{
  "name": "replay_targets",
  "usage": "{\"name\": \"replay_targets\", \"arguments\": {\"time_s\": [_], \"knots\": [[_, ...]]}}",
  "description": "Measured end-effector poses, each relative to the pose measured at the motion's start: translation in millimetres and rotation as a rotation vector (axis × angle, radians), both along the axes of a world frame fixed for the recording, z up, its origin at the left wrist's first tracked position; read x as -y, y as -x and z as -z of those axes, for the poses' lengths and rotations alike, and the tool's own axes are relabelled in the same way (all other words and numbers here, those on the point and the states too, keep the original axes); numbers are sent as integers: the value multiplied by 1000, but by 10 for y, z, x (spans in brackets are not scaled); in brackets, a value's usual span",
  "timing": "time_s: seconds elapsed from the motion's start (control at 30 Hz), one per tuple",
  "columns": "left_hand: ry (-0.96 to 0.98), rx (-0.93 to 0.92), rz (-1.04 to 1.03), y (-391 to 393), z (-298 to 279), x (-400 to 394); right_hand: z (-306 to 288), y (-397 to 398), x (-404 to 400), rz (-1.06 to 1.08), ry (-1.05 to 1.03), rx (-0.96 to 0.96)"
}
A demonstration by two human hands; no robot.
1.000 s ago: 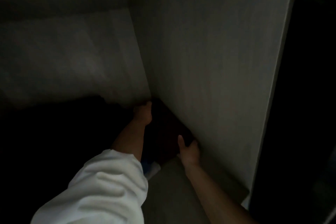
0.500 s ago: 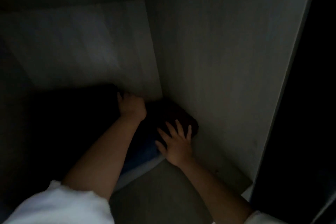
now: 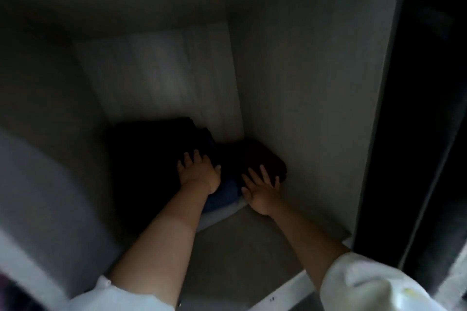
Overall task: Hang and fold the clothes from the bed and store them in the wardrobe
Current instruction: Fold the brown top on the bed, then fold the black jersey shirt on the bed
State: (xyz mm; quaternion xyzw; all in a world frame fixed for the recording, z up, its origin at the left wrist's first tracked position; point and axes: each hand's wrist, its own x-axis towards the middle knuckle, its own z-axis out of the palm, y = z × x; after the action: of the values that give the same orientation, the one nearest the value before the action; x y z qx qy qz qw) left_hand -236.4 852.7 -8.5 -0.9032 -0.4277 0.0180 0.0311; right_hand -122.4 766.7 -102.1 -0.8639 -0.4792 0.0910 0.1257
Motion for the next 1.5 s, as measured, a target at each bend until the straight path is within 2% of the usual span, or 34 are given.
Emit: {"name": "replay_targets", "arguments": {"time_s": [0.07, 0.2, 0.27, 0.47, 0.6, 0.73, 0.8, 0.9, 1.13, 1.3, 1.5], "knots": [[-35, 6, 34, 104, 12, 184, -47, 119, 177, -12, -15, 4], [-121, 58, 126, 259, 132, 535, -130, 401, 632, 50, -216, 103], [-131, 86, 204, 336, 223, 751, -168, 572, 980, 81, -277, 93], [82, 18, 242, 542, 569, 1470, -145, 961, 2032, 141, -253, 30], [51, -68, 250, 592, 584, 1980, -29, 1046, 2749, 143, -353, 76], [-14, 2, 356, 454, 673, 2805, 144, 927, 3719, 227, -385, 74], [-12, 35, 416, 279, 760, 3366, 195, 783, 4316, 306, -373, 69], [-4, -8, 503, -20, 841, 4174, 218, 504, 5197, 452, -334, 47], [-119, -26, 835, -952, 812, 6034, 193, 116, 7173, 766, -300, 63], [-94, -31, 972, -1739, 802, 7065, 214, -343, 8102, 897, -329, 82], [-67, -27, 1156, -3066, 866, 8074, 248, -1419, 8927, 1001, -303, 104]]}}
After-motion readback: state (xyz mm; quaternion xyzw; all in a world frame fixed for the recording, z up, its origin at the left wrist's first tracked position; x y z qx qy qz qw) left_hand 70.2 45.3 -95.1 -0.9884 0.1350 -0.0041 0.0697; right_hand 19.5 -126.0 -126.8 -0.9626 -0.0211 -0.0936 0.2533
